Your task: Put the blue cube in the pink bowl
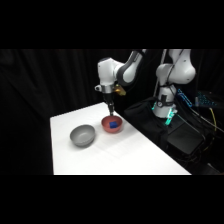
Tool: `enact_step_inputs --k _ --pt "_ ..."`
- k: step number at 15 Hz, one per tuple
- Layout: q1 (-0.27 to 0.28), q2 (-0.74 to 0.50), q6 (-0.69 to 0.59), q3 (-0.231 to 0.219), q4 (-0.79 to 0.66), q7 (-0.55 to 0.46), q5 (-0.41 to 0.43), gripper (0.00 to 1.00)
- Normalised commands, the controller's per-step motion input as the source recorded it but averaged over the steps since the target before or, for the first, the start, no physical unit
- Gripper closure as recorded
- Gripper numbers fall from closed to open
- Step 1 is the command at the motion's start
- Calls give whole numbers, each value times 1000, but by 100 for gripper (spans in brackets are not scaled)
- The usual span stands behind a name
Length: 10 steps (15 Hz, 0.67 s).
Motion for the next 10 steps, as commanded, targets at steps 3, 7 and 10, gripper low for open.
enact_step_inputs --k 3,7,10 --pt "-84 -449 -487 -15 121 59 -207 0" --pt "-76 -281 -404 1 211 -10 -118 0" --pt "-45 -84 -262 -7 249 -89 -44 0"
